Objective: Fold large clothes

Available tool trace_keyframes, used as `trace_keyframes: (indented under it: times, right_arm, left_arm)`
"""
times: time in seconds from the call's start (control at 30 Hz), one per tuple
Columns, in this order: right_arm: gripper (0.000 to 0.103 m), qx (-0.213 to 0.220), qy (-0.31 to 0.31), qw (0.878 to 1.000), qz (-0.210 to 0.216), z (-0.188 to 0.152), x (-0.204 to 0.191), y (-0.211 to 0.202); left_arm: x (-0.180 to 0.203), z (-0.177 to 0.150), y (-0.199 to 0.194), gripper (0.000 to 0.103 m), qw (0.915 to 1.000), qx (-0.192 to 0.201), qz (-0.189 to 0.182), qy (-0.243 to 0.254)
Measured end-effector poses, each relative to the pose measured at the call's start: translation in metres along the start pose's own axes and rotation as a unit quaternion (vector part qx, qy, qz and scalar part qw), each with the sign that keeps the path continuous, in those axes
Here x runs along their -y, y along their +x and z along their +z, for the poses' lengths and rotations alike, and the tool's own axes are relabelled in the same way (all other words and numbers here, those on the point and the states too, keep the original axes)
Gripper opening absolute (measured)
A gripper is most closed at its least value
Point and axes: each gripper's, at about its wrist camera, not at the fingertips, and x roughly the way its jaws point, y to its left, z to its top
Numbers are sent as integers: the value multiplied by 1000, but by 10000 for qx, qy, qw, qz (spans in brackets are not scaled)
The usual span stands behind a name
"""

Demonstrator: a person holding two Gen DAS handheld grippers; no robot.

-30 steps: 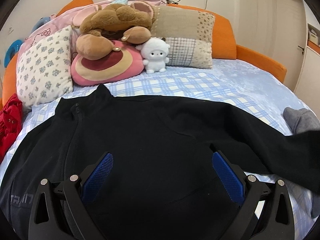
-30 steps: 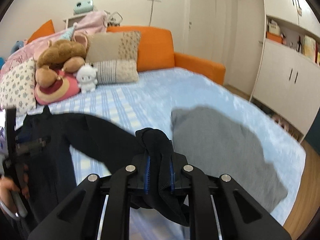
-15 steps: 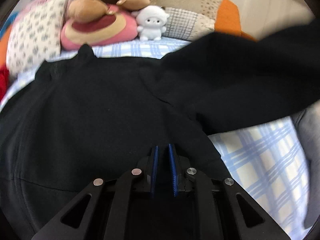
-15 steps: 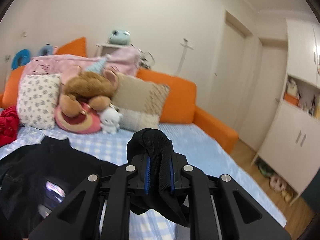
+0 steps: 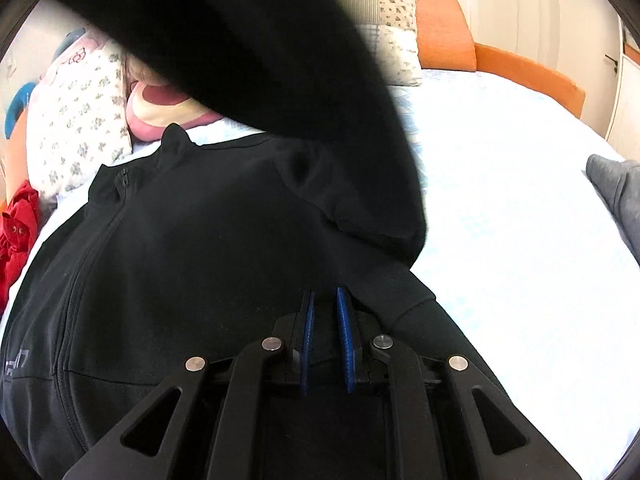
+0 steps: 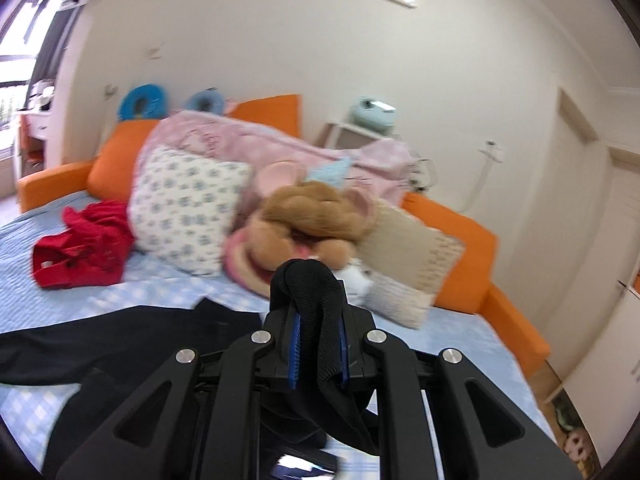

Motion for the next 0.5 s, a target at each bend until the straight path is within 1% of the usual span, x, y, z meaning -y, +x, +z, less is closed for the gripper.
trace_keyframes:
  times: [0.1,0.13,0.2,0.27,0.3,0.37,0.43,0.5]
  right_arm:
    - [15,-108,-157,9993,332,7,-54,22]
    - [15,-165,-231,9984,479,6,-78,31]
    - [15,-250,-288,9970,681,4,-109,44]
    - [15,-424,-327,9937,982,-3,-148,60]
    - [15,-549,-367,9907,1191,-11,-171,70]
    - [15,-723,-494,9862,1403,-25,-206,85]
    - [15,-932,-622,9812,1573,-41,-241,101]
    - [15,-1128,-701,9766,1689,-59,-266,116]
  left_arm:
    - [-1,-1,-2,16,9999,30,-76,-64]
    - [-2,-1,-2,16,9999,36,-90,-73]
    - [-1,0,-2,16,9999,59,-95,-70]
    - [-1,0,-2,16,9999,62,-105,-68]
    - [-2,-1,-2,16,9998,62,-142,-96]
    - [-8,-1,-3,16,9992,76,-307,-227]
    - [-19,0,0,16,9985,84,-439,-321]
    - [-21,0,0,16,9982,83,-485,-350]
